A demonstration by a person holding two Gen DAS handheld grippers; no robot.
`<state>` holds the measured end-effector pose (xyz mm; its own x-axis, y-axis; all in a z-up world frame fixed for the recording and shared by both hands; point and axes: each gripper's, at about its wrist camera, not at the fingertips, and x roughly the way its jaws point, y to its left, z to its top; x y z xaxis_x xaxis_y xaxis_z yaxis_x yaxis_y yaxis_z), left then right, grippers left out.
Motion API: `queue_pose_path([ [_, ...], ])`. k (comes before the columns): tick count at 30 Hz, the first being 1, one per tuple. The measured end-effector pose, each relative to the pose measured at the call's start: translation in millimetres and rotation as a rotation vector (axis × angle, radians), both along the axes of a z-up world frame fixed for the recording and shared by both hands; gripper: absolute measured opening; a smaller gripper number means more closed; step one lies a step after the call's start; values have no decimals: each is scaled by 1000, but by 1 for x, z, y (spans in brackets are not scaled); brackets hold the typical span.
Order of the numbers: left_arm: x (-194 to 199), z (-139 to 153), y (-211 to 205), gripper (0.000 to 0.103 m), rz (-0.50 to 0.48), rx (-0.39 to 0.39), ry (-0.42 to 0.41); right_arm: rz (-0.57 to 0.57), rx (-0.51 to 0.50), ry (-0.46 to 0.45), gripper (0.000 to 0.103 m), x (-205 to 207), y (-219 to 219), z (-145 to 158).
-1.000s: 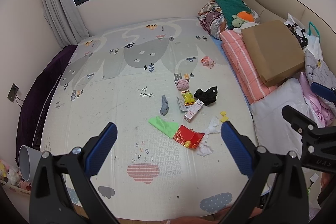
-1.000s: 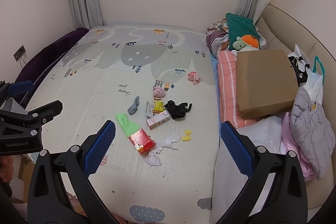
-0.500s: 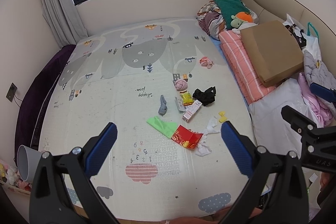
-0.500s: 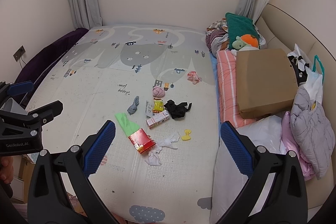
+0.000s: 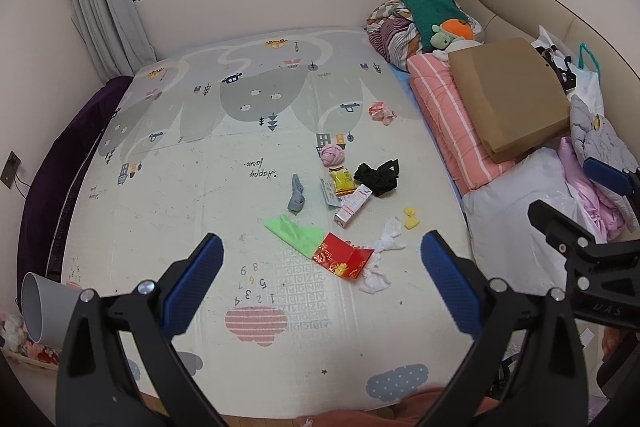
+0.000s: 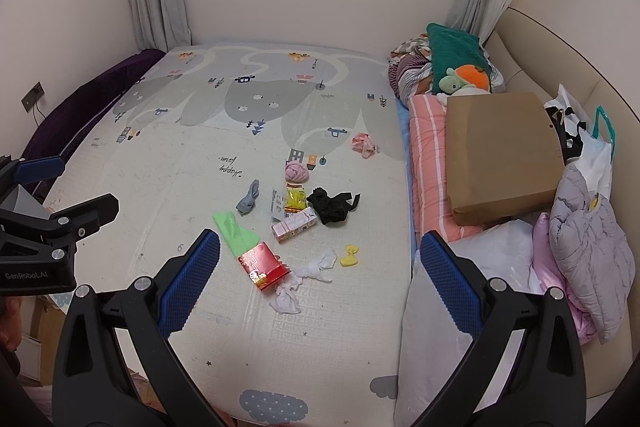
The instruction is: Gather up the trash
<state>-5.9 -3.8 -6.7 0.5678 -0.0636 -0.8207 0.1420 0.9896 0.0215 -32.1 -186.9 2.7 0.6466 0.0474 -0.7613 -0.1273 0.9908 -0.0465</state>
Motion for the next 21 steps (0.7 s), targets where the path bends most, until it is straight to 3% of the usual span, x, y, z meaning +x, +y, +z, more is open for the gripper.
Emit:
queue_pose_path([
  [11, 9, -26, 0, 99, 8, 3, 26, -1, 8, 67, 97, 16, -8, -32],
  [21, 37, -92, -9, 99, -44, -12, 117, 37, 10, 178, 97, 48, -8, -108],
])
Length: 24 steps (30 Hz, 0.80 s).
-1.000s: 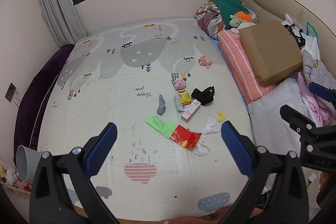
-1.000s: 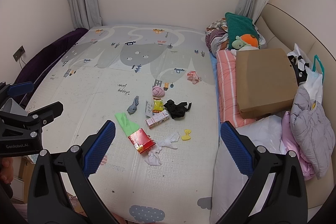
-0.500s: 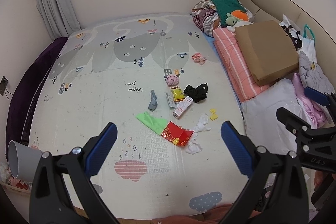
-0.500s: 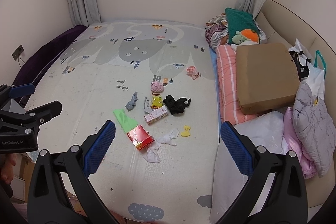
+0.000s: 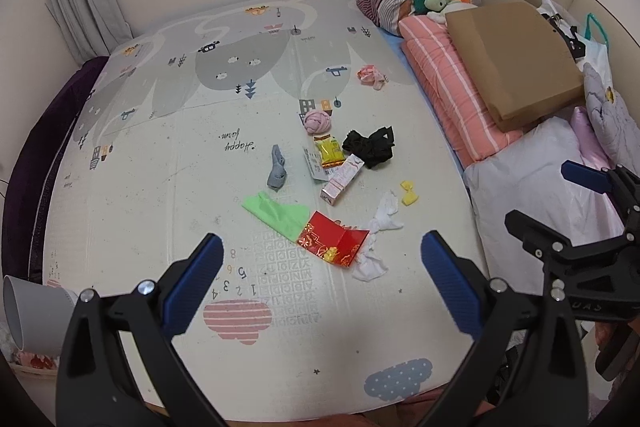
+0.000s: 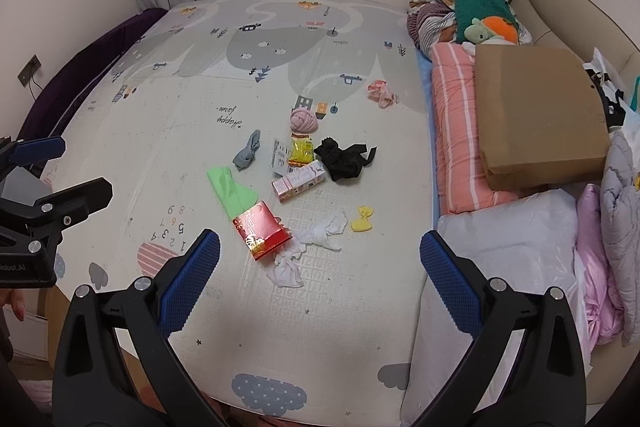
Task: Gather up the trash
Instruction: 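Grasp the red envelope with the left tool while the right tool grasps the white tissue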
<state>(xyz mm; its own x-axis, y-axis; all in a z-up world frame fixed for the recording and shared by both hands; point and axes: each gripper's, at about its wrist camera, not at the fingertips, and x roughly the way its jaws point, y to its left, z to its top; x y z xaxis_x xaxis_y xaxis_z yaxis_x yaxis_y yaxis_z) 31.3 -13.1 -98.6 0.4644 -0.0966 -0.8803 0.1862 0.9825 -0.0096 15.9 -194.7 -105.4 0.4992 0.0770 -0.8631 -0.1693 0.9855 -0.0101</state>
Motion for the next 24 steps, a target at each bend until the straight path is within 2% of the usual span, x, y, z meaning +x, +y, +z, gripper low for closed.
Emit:
queue_pose_path([
  [9, 35, -112, -8, 99, -28, -21, 116, 45, 8, 97, 97, 51, -5, -113],
  [14, 52, -179, -15, 99, -46, -18, 152, 51, 14, 123, 96, 76, -10, -180],
  [18, 62, -229, -23, 99, -71, -30, 177, 55, 23, 148, 91, 91, -15, -233],
  [22, 66, -278, -33, 99, -111, -23, 192, 73, 22, 176, 79, 101, -14, -286],
  [24, 67, -301, -37, 99, -129, -8, 195, 89, 8, 183, 77, 107, -13, -310],
])
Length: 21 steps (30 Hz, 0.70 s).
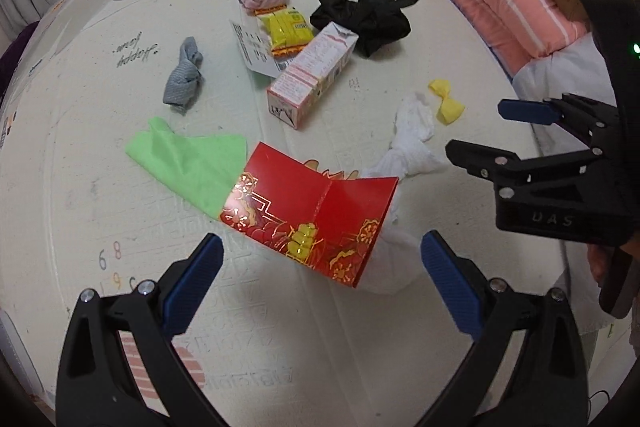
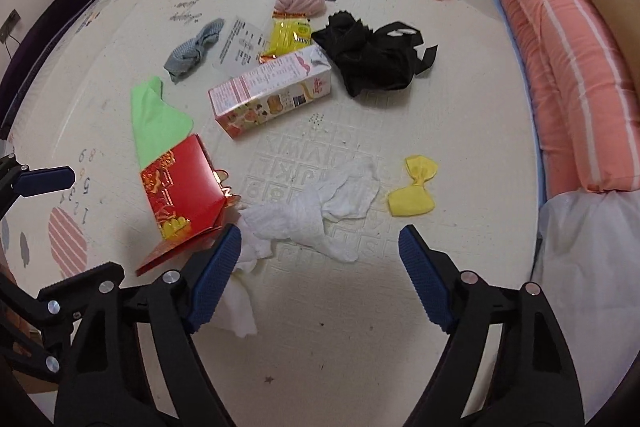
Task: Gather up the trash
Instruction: 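Grasp the red envelope with the left tool while the right tool grasps the white tissue, then lift the red envelope and white tissue and carry both toward the grey bin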
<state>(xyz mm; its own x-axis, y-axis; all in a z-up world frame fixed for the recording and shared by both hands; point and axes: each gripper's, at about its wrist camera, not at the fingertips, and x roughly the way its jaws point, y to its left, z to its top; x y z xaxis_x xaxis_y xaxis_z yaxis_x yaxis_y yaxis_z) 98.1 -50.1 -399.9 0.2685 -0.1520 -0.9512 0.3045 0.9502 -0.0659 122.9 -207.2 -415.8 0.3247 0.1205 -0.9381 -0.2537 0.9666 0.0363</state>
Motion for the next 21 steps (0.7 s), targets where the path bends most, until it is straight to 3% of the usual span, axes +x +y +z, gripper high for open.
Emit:
queue_pose_path([
  [5, 7, -53, -4, 99, -19, 11, -2, 38, -25, 8, 75, 9, 2, -48],
  [11, 9, -81, -4, 96, -34, -17, -50, 66, 8, 49, 40, 10, 0, -78],
  [12, 10, -81, -3, 95, -35, -30, -55, 75, 23, 51, 29, 8, 1, -78],
  [13, 10, -81, -2, 82, -34, -48, -58, 84, 33, 49, 16, 7, 3, -76],
  [14, 11, -81, -1, 58, -33, -79, -52, 88, 32, 46, 16, 6, 4, -74],
  [17, 15, -78, 5, 33, 11, -146, -16, 87, 42, 41, 16, 3, 5, -66],
  [21, 13, -66, 6, 21, 10, -143, -20, 67, 59, 30, 16, 0, 0, -48],
])
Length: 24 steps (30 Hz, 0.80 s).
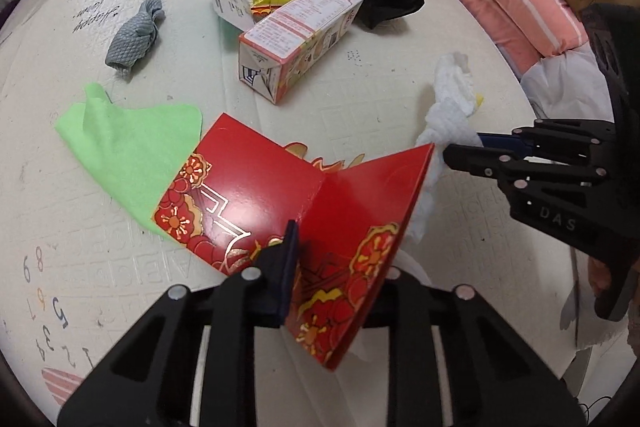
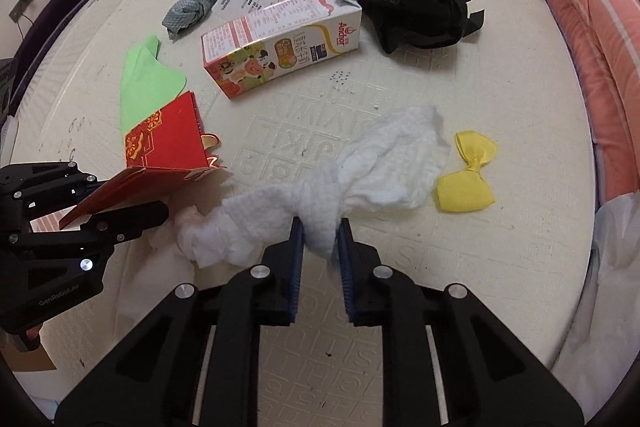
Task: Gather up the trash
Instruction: 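Lift the red envelope and white tissue and carry both toward the grey bin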
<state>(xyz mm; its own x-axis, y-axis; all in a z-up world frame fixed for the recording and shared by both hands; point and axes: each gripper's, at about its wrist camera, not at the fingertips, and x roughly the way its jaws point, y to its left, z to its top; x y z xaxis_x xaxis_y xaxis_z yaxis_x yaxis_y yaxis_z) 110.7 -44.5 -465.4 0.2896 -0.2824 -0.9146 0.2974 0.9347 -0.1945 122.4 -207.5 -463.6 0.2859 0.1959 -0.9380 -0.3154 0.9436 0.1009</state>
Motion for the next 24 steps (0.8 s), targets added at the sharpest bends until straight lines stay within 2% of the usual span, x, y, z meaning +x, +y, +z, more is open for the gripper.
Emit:
queue_pose_path([
  [8, -5, 39, 11, 6, 15, -27, 2, -13, 3, -22, 16, -9, 3, 41],
  [14, -22, 101, 43, 5, 69, -53, -18, -5, 14, -40, 16, -26, 26, 100],
  [19, -42, 159, 87, 5, 113, -80, -35, 12, 24, -59, 16, -44, 61, 158],
  [24, -63, 194, 127, 4, 125, -83, -54, -18, 37, -78, 16, -64, 84, 203],
])
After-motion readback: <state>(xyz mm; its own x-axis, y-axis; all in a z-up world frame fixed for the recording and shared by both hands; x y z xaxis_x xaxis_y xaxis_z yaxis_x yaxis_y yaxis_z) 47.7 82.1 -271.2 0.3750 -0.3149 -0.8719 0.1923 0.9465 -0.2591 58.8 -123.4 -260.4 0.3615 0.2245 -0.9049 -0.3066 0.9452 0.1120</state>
